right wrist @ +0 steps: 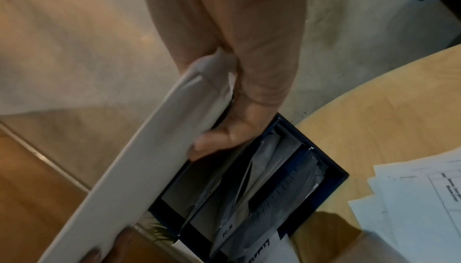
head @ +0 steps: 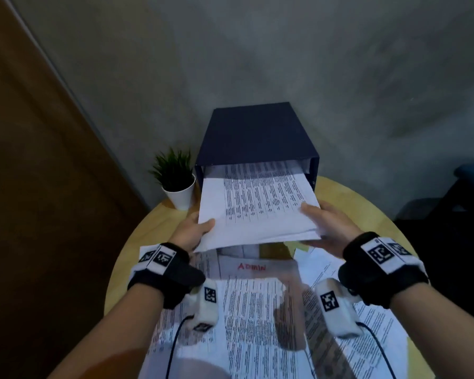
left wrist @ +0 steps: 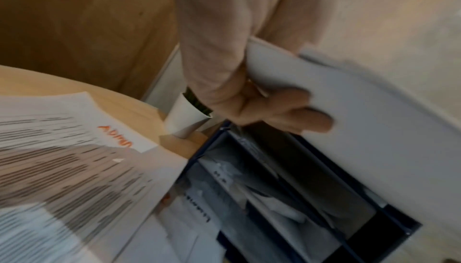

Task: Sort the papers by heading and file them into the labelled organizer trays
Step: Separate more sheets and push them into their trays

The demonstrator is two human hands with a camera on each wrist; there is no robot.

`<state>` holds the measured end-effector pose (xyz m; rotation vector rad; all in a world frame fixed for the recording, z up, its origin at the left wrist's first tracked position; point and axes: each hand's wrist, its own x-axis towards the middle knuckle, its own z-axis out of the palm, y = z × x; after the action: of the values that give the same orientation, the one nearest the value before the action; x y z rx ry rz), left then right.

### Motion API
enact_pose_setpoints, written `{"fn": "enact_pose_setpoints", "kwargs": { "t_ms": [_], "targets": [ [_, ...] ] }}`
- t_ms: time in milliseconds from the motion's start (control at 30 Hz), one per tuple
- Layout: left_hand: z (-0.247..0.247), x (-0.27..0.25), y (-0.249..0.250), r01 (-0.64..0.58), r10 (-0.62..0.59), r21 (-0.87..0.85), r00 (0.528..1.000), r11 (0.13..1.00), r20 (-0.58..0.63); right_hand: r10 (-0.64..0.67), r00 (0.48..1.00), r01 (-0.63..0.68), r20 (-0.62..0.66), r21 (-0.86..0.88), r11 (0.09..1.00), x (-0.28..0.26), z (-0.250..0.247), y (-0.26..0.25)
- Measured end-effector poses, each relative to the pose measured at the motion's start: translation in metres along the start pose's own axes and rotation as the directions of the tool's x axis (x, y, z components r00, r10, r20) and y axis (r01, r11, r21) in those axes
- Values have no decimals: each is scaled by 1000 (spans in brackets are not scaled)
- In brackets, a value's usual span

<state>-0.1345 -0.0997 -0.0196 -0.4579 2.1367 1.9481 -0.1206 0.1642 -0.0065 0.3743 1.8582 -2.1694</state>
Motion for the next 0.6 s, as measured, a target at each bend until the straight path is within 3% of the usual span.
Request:
{"fn": "enact_pose_setpoints", "kwargs": {
  "t_ms": [100, 200, 300, 400, 600],
  "targets": [
    [8, 15, 19, -34, 28, -76, 996, 996, -81, 28, 997, -32, 71, 48, 998, -2, -2, 1],
    [11, 30, 39, 0, -20, -184, 994, 983, -109, -60, 998, 63, -34, 107, 992, 4, 4, -4],
    [12, 22, 48, 166, -162, -273, 986, 948, 34, -137, 977, 164, -163, 167, 972, 8, 10, -6],
    [10, 9, 45, 277, -239, -165, 946, 947, 219, -152, 953, 223, -261, 269, 937, 12, 12, -5],
    [17, 1, 38, 389, -279, -356, 905, 850, 322, -211, 932, 314, -293, 368, 875, 12, 25, -4]
  ]
}}
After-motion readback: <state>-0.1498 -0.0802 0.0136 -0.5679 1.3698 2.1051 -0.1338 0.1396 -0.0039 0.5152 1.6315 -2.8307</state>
